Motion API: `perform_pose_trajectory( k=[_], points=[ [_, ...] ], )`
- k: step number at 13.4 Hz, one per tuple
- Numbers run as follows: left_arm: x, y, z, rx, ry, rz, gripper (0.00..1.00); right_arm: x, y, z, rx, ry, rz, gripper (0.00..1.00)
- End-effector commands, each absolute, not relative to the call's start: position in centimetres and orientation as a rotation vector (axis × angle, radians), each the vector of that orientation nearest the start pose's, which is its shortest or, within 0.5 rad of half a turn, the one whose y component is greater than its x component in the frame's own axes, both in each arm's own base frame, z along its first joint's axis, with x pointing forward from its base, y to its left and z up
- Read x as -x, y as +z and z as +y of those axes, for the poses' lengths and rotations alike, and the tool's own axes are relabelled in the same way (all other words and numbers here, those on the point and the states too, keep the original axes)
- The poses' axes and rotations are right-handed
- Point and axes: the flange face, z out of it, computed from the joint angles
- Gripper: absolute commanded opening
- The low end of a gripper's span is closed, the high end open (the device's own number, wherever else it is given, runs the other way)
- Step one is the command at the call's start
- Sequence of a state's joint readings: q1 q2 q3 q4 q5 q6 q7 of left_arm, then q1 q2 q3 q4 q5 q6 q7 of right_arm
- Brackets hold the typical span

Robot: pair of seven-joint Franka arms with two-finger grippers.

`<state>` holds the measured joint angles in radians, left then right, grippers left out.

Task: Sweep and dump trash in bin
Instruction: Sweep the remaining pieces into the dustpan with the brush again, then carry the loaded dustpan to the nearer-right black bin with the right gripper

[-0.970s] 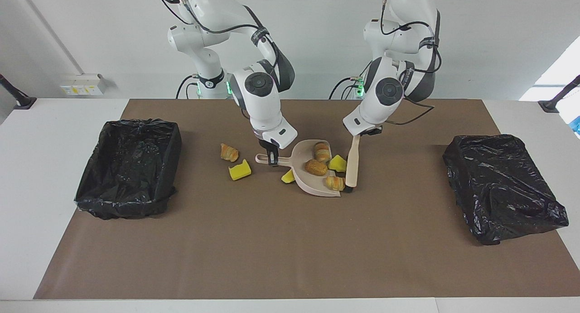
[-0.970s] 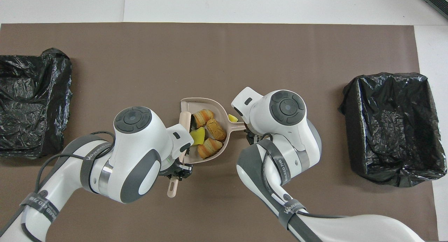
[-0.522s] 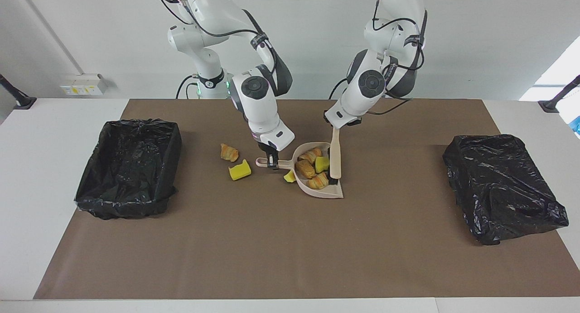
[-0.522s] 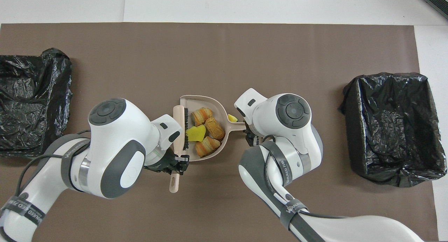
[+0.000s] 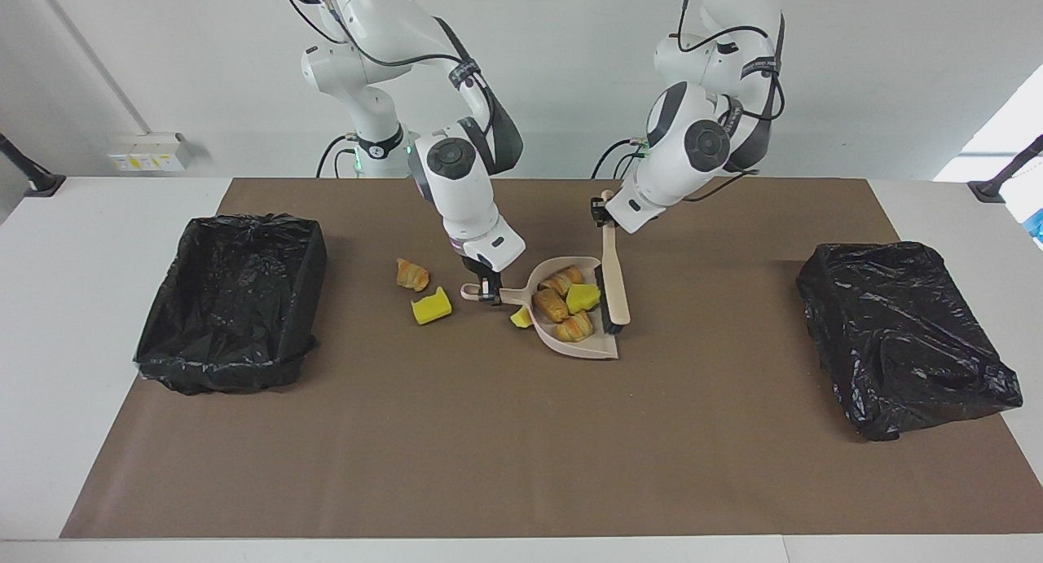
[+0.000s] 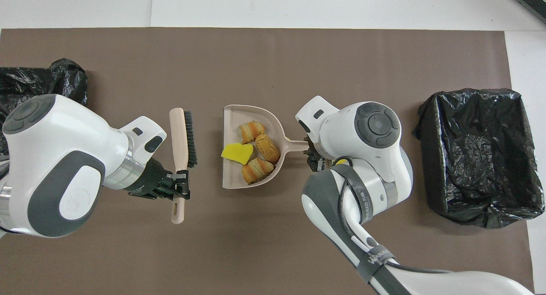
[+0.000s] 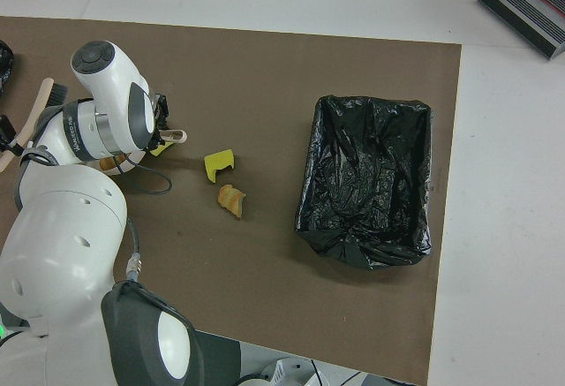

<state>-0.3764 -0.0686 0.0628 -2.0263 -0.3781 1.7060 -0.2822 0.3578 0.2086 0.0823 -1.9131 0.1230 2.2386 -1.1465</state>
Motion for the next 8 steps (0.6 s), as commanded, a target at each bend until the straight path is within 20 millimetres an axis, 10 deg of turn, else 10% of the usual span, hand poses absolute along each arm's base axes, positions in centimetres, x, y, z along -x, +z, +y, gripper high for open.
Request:
perform_pose_trajectory(
  k=[1,8],
  points=[
    [-46.8,46.6,-18.0,3.360,0.623,-0.133,0.00,-57.1,44.0,22.1,2.249,-0.219,-2.069,0.00],
    [-41.2,45.2,-26.5,3.221,0.412,0.234,0.00,-61.0,50.5,5.8,2.236,-0.185,-2.088,0.00]
  ],
)
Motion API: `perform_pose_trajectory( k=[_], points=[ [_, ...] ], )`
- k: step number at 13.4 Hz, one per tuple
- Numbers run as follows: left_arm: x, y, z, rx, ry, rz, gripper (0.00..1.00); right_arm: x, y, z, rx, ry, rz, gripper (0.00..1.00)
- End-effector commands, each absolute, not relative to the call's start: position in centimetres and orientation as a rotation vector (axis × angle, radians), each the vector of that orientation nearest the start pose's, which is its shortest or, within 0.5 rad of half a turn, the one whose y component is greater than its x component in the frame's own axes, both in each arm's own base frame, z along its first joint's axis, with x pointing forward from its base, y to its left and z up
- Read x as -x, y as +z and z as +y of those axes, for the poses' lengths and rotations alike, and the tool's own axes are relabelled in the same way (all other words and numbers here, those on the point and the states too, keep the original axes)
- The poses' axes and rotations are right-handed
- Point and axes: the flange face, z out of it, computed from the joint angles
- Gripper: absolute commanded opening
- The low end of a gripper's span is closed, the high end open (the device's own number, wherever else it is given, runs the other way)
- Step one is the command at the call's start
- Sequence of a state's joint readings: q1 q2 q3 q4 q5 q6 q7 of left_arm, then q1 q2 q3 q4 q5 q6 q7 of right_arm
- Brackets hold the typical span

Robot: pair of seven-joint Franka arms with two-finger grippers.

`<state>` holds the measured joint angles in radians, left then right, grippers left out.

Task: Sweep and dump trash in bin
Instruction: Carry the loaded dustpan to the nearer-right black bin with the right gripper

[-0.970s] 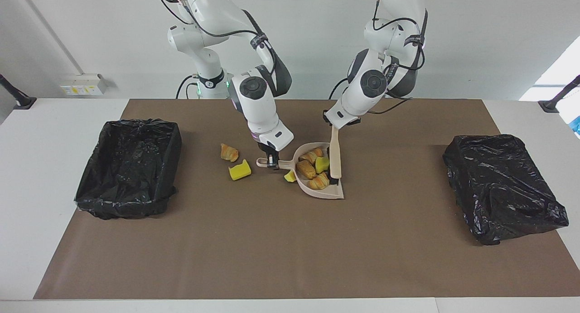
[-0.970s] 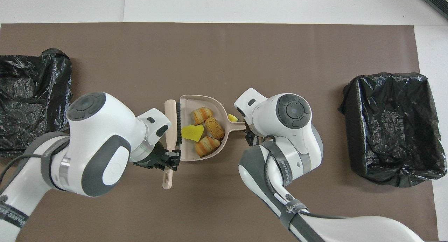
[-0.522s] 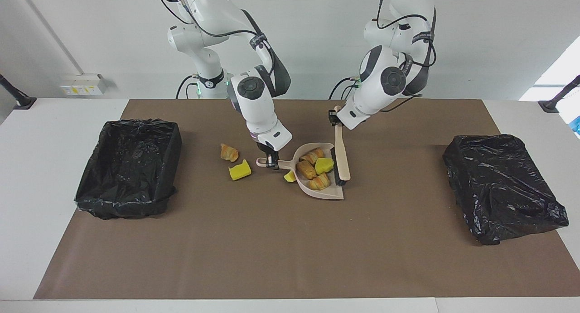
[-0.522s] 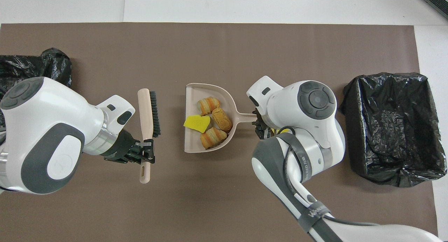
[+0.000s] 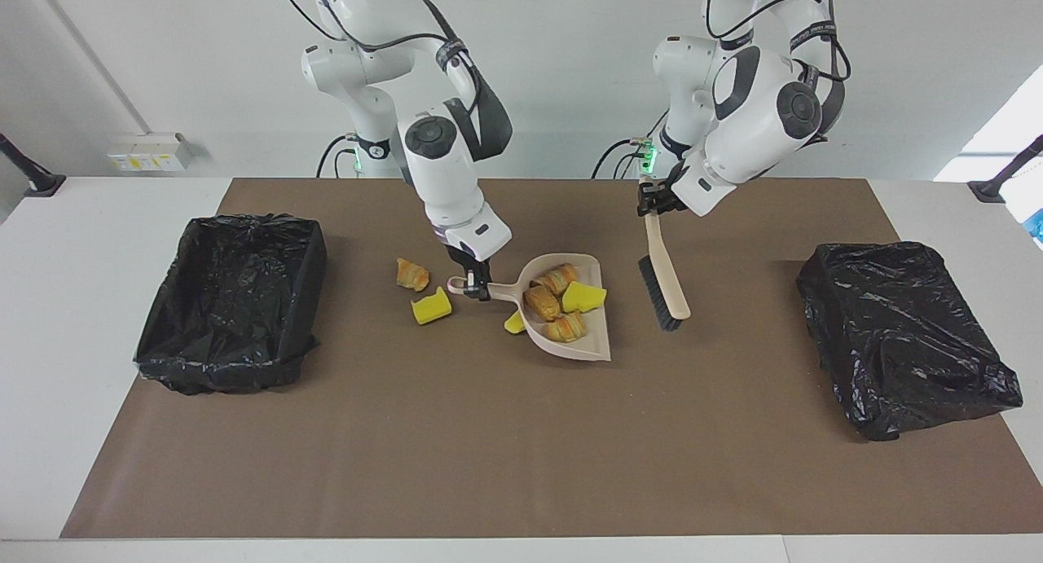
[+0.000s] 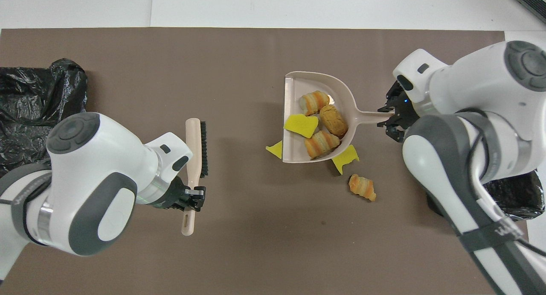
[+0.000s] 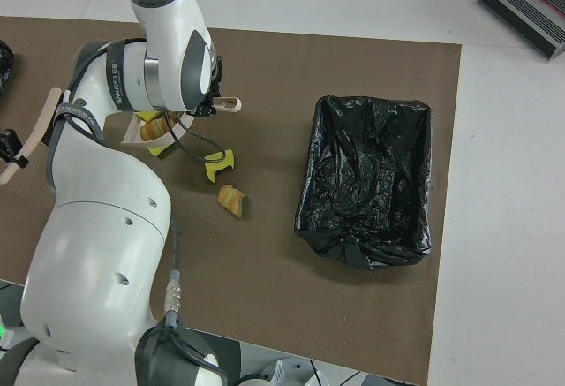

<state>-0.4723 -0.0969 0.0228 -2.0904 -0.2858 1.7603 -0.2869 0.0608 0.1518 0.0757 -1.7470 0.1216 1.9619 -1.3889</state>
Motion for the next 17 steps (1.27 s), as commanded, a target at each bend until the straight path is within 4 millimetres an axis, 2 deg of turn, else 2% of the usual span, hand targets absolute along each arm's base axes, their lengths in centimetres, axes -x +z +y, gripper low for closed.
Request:
perform_pose_trajectory(
  k=[1,4,5,8,10,11,13,14,15,16,17],
  points=[
    [-40.0,44.5,-28.4,3.196,0.402,0.250,0.00,-60.9,50.6,3.6,2.230,-0.164,-2.089,0.00],
    [-36.9,41.9,-33.2,3.145,0.433,0.210,0.00,-60.5,51.2,-4.8,2.202,-0.144,-2.164,0.00],
    [-35.9,41.3,-33.9,3.136,0.434,0.189,0.00,-60.2,51.4,-7.1,2.188,-0.139,-2.176,0.00],
    [-33.2,37.8,-35.2,3.130,0.382,-0.060,0.00,-58.7,51.6,-14.6,2.175,-0.067,-2.234,0.00],
    [-32.4,36.7,-35.1,3.122,0.381,-0.066,0.00,-57.0,51.7,-20.4,2.206,-0.054,-2.221,0.00],
    [-32.3,36.6,-35.1,3.122,0.384,-0.062,0.00,-56.5,52.6,-22.6,2.193,-0.047,-2.269,0.00],
    [-32.0,36.4,-34.8,3.122,0.385,-0.046,0.00,-55.9,54.2,-26.2,2.180,0.096,-2.378,0.00],
    [-32.0,36.3,-34.7,3.123,0.385,-0.036,0.00,-55.5,54.6,-27.2,2.184,0.157,-2.395,0.00],
    [-32.1,36.1,-34.7,3.134,0.368,-0.036,0.00,-55.1,55.6,-27.3,2.209,0.193,-2.404,0.00],
    [-32.2,36.0,-34.6,3.146,0.349,-0.039,0.00,-54.4,57.4,-26.8,2.209,0.304,-2.457,0.00],
    [-32.1,35.9,-34.6,3.147,0.346,-0.038,0.00,-54.2,57.8,-26.3,2.192,0.434,-2.480,0.00]
  ],
)
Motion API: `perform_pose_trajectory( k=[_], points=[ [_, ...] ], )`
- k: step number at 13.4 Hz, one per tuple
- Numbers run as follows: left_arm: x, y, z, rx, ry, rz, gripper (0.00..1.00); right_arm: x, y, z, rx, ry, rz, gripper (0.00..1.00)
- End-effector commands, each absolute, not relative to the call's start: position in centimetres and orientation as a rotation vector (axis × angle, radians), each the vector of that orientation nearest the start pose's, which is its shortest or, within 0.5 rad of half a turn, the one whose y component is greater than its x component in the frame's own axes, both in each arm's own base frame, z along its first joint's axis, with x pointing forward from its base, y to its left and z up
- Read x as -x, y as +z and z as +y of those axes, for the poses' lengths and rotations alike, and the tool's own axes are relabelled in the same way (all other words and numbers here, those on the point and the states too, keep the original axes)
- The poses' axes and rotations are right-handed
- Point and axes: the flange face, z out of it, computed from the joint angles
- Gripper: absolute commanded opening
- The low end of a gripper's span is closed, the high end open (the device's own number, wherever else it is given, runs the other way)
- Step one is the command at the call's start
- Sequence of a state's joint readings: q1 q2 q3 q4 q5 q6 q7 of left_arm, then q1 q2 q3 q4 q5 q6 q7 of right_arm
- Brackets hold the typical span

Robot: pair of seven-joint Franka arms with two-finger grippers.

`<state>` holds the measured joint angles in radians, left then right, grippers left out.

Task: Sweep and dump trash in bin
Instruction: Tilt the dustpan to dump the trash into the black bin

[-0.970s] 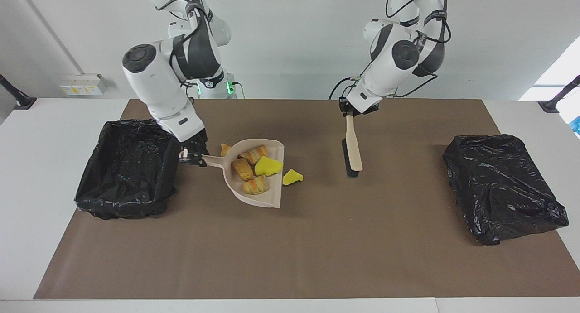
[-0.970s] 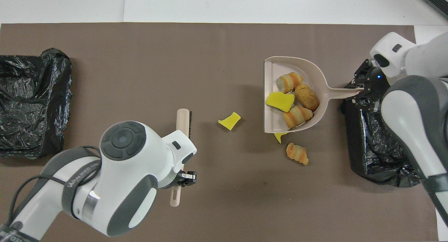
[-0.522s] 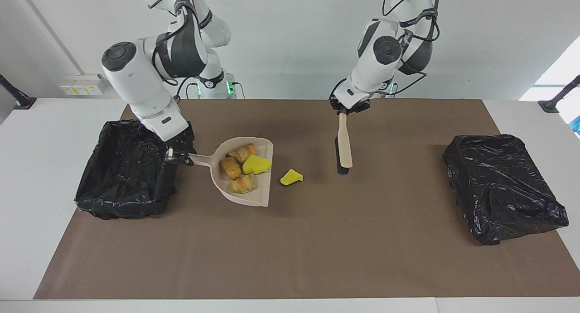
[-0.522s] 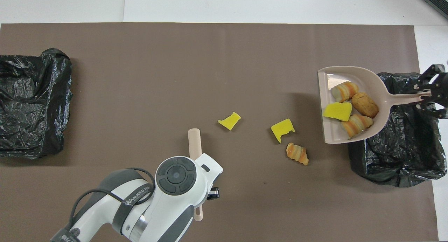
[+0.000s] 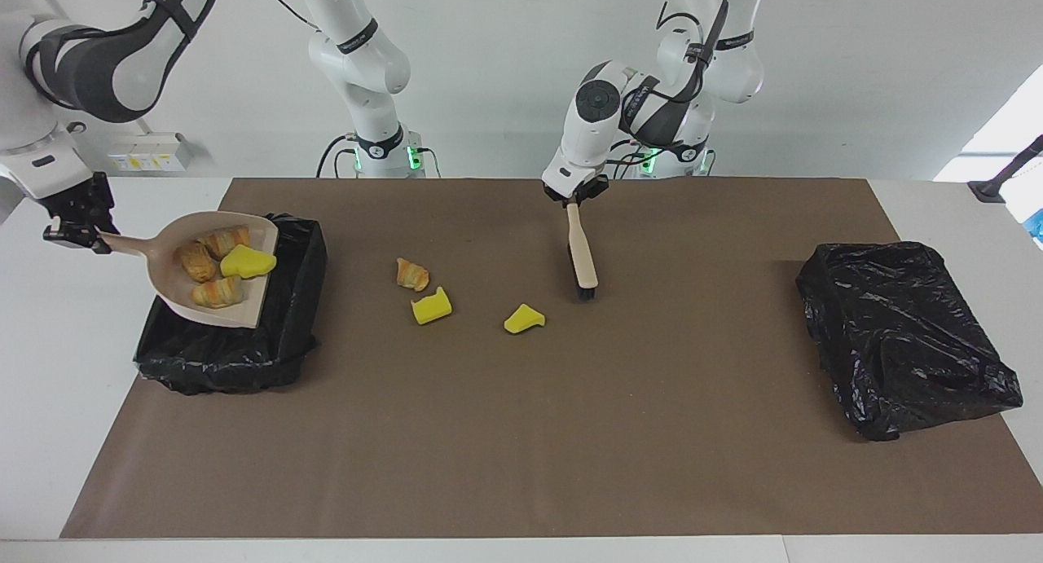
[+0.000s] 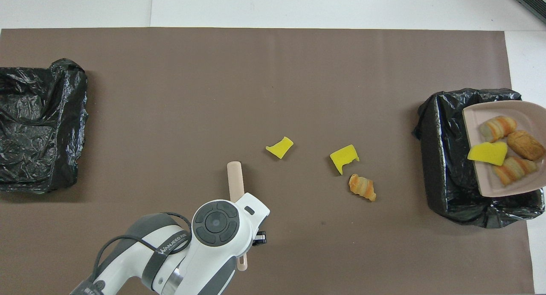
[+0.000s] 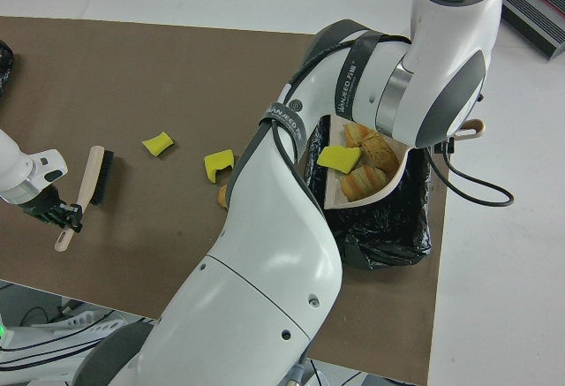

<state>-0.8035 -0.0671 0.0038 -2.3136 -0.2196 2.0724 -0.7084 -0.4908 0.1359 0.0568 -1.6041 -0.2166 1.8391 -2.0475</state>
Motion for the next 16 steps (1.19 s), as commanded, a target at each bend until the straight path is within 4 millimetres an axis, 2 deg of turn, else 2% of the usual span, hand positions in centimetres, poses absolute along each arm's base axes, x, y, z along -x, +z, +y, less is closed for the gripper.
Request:
perform_pose_trajectory(
  k=[1,3,5,8,11,12,13,15,16],
  points=[
    [-32.1,35.9,-34.6,3.150,0.345,-0.026,0.00,-54.2,57.5,-25.7,-1.936,-0.435,2.159,0.00],
    [-32.2,35.9,-34.5,3.150,0.344,-0.022,0.00,-54.1,56.6,-23.1,-1.912,-0.565,2.093,0.00],
    [-32.3,35.6,-34.3,3.158,0.332,-0.016,0.00,-52.0,55.3,-21.0,-1.917,-0.655,2.030,0.00],
    [-32.4,34.3,-34.3,3.160,0.324,0.036,0.00,-51.7,55.9,-21.5,-1.863,-0.754,1.986,0.00],
    [-32.5,34.2,-34.1,3.161,0.327,0.082,0.01,-51.2,57.7,-23.7,-1.838,-0.793,1.954,0.00],
    [-32.6,34.2,-33.9,3.161,0.329,0.084,0.12,-51.3,58.9,-23.8,-1.829,-0.780,1.943,0.00],
    [-32.7,34.2,-33.9,3.163,0.327,0.098,0.32,-51.4,60.4,-23.9,-1.831,-0.760,1.920,0.00],
    [-34.3,34.4,-33.6,3.172,0.322,0.113,1.00,-51.4,61.0,-22.8,-1.880,-0.750,1.913,0.00],
    [-35.3,35.1,-33.4,3.184,0.310,0.129,1.00,-51.2,60.7,-22.3,-2.031,-0.644,1.854,0.00]
  ],
)
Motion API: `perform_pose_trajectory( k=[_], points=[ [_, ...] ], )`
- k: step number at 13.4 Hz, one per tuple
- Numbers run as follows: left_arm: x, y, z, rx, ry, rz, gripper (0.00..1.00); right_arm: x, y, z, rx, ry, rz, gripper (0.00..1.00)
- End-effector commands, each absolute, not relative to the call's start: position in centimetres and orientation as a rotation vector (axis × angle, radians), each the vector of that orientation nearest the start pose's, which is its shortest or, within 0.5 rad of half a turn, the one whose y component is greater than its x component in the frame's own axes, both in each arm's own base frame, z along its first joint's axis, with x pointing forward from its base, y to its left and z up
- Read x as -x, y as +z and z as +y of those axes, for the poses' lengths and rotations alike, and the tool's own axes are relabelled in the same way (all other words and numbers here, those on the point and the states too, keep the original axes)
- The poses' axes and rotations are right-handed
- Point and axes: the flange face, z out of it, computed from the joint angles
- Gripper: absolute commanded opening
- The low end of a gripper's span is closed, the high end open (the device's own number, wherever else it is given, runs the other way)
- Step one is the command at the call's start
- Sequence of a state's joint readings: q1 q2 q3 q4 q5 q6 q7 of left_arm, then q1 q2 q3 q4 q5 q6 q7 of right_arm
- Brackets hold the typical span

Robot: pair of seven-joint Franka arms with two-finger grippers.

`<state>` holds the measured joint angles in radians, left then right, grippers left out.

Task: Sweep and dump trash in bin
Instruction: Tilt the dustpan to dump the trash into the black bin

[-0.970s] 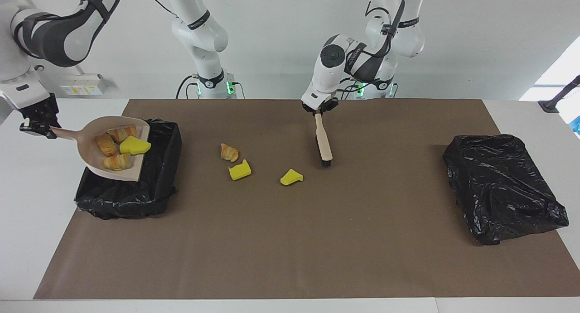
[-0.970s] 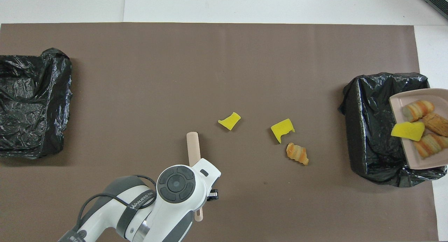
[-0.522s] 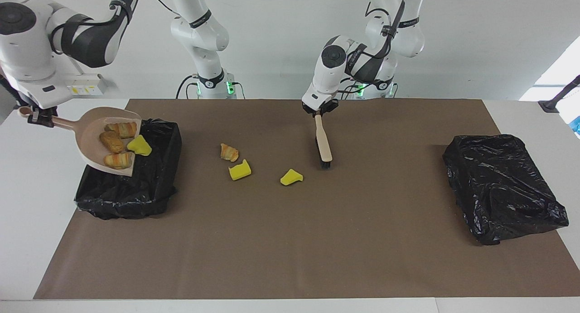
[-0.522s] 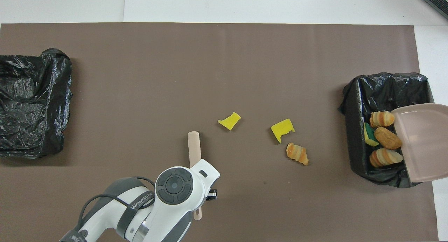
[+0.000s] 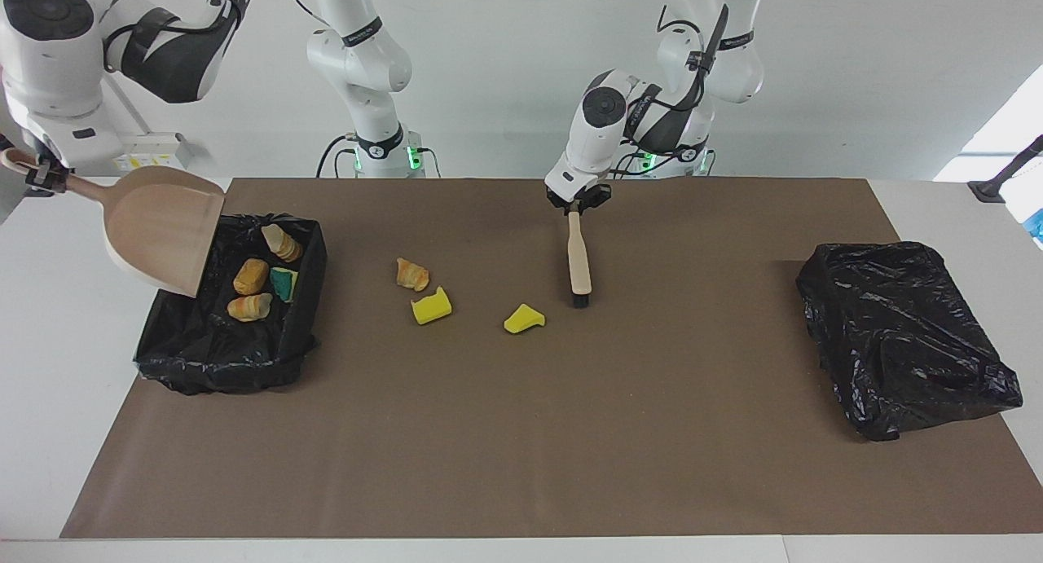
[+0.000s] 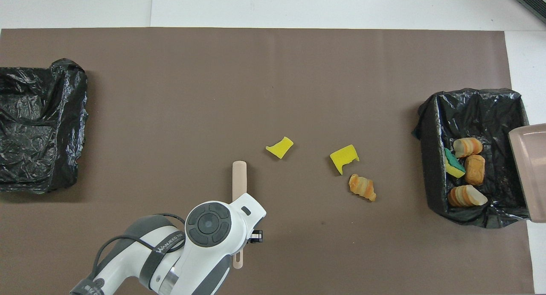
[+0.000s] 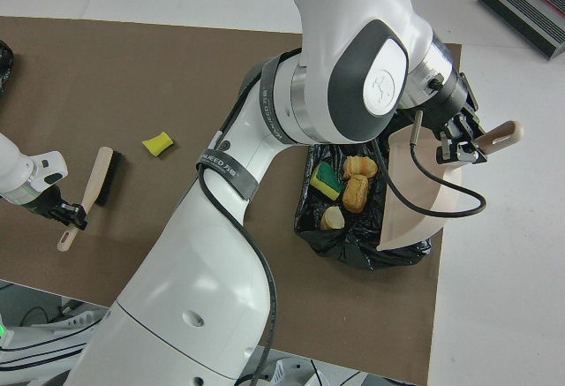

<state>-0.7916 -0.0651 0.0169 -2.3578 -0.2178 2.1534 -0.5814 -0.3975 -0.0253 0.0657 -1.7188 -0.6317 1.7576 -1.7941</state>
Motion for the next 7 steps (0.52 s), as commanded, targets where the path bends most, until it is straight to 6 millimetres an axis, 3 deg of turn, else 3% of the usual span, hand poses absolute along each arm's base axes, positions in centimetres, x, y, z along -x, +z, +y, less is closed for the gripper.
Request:
perform_pose_trajectory(
  k=[1,4,6,7],
  points=[
    [-36.8,36.0,-32.6,3.203,0.289,0.107,1.00,-50.8,60.2,-21.9,2.682,0.617,-2.028,0.00],
    [-40.8,39.6,-30.4,3.239,0.252,0.040,1.00,-50.4,59.4,-19.2,2.829,0.565,-1.719,0.00],
    [-43.3,42.2,-27.4,3.257,0.245,0.040,1.00,-50.7,58.8,-17.1,2.902,0.456,-1.519,0.00],
    [-44.2,43.8,-26.1,3.270,0.222,0.035,1.00,-51.0,58.6,-15.2,2.926,0.408,-1.435,0.00]
  ],
)
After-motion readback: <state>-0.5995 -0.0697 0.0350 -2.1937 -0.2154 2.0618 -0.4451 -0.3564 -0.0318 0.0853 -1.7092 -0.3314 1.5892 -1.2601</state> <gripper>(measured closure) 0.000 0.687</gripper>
